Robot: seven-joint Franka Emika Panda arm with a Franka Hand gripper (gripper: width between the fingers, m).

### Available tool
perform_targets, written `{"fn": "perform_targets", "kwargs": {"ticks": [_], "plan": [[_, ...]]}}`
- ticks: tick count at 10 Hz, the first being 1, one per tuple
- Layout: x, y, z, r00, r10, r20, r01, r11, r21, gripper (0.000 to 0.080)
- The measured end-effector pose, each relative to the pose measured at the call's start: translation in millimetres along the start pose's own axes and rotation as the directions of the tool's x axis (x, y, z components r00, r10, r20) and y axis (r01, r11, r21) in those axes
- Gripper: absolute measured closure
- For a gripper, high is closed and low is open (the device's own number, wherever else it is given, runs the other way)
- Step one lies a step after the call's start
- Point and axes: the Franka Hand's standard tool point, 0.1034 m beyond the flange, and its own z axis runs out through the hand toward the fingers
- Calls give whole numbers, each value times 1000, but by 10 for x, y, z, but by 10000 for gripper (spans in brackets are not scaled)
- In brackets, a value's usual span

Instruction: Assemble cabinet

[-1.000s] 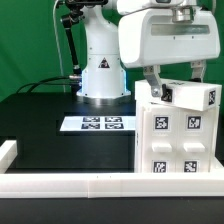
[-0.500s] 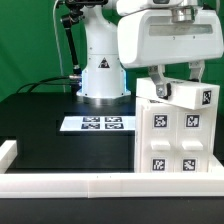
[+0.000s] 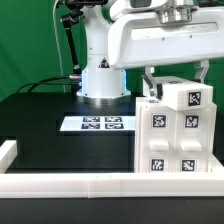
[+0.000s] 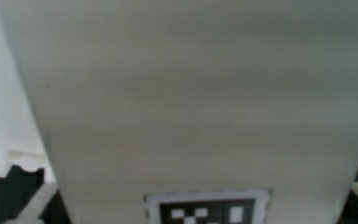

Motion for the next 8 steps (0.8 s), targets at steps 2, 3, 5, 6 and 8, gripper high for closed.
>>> {"fn": "perform_targets", "kwargs": {"ticks": [2, 3, 5, 6, 8], "plan": [[22, 28, 0, 986, 159, -49, -159, 987, -1, 239], [24, 42, 0, 974, 218, -60, -218, 976, 1, 239], [26, 86, -4, 906, 415, -86, -415, 909, 18, 239], [27, 112, -13, 880, 466, -91, -466, 885, 20, 238], [36, 155, -27, 840, 534, -96, -535, 845, 26, 238]]}}
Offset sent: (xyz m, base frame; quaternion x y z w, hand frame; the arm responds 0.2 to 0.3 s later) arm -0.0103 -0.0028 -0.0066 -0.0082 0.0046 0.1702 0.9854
